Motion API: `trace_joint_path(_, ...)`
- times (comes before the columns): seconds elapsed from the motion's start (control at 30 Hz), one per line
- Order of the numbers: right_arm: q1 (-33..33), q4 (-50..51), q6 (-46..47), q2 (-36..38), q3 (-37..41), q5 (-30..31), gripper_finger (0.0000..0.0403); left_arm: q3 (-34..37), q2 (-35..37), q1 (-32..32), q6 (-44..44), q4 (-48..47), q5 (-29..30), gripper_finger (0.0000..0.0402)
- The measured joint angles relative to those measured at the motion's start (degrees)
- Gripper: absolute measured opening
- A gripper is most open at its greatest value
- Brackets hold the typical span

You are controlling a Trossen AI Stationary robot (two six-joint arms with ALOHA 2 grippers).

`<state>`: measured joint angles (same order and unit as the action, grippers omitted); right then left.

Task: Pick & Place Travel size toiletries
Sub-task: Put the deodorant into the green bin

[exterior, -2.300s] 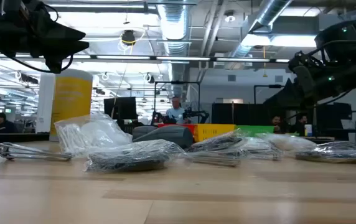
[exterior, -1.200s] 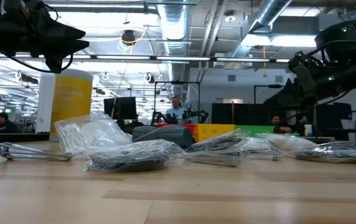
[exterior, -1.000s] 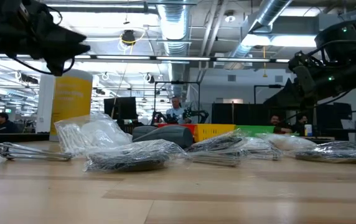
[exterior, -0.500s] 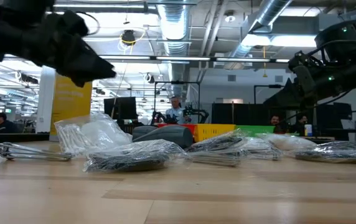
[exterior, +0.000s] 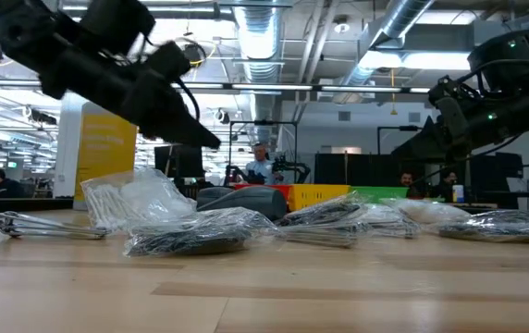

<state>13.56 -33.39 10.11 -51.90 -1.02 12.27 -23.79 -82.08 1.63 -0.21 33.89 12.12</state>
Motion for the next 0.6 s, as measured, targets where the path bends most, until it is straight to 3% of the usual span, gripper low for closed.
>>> trace_joint_path(0.3, -0.02, -0.01, 0.0, 0.0, 0.0, -0.01, 0.0107, -0.74, -2.45, -5.25, 3.25, 0.11, -5.61, 0.0125)
trace_joint_path(0.6, -0.02, -0.02, 0.0, 0.0, 0.0, -0.01, 0.0107, -0.74, -2.45, -5.57, 4.42, 0.09, -8.0, 0.02)
